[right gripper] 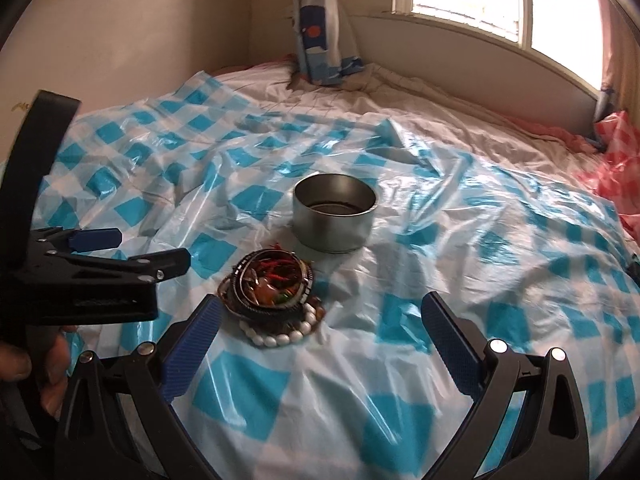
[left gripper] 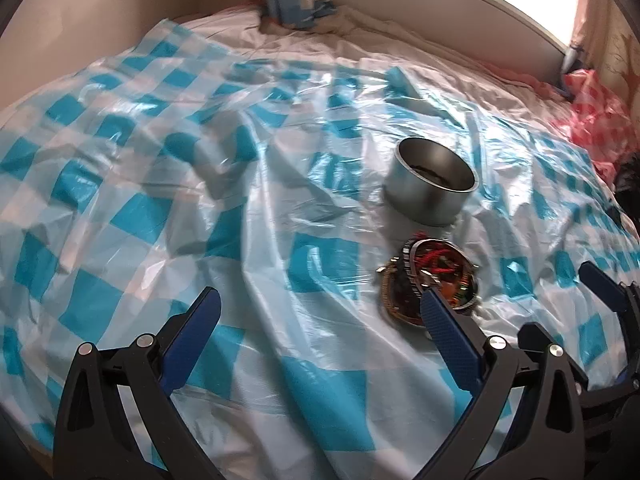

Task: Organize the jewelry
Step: 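Close the right gripper on the silver hoop bangle in the jewelry box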

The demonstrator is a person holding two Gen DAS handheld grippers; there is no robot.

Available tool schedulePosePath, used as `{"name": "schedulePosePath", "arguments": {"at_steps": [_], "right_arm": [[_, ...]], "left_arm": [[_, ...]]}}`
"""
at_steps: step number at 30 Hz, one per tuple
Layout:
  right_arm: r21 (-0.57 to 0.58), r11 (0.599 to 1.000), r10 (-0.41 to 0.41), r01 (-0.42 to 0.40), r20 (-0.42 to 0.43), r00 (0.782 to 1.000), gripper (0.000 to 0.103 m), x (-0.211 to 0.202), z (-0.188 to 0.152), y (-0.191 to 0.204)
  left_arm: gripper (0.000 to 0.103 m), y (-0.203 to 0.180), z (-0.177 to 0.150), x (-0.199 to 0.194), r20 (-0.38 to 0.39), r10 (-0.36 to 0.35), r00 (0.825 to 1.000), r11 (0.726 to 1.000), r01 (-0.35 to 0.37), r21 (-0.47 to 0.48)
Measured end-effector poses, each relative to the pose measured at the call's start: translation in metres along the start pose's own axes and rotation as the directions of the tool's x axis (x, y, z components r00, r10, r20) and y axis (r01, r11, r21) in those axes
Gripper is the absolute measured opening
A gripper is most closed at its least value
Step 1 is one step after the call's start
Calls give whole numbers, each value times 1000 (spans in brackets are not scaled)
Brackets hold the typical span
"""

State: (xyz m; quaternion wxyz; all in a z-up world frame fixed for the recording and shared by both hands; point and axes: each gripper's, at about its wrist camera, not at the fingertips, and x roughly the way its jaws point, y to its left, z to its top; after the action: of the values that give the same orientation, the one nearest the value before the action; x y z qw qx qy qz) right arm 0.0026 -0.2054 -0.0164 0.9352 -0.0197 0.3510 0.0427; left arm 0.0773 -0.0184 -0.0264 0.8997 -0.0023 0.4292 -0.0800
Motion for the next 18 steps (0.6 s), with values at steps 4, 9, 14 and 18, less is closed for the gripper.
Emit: {"name": "schedulePosePath", "arguments": {"at_steps": [4, 9, 14, 18], "right_arm": [[30, 999, 39, -38, -36, 999, 86, 20, 6, -5], [38, 998, 57, -54, -99, 993, 55, 47, 9, -5], [44, 997, 63, -57, -140, 988, 35, 65, 10, -4], [50, 995, 90, -83, -154, 984, 15, 71, 9, -3]], "left_arm": [[97, 1, 1, 1, 6, 21, 1000, 1000, -21, -9], [96, 2, 0, 1, 9, 22, 1000, 1000, -22, -15], [96, -1, -1, 2, 9, 22, 1000, 1000, -22, 3], [96, -3, -2, 3, 5, 21, 1000, 1000, -21, 8]]}}
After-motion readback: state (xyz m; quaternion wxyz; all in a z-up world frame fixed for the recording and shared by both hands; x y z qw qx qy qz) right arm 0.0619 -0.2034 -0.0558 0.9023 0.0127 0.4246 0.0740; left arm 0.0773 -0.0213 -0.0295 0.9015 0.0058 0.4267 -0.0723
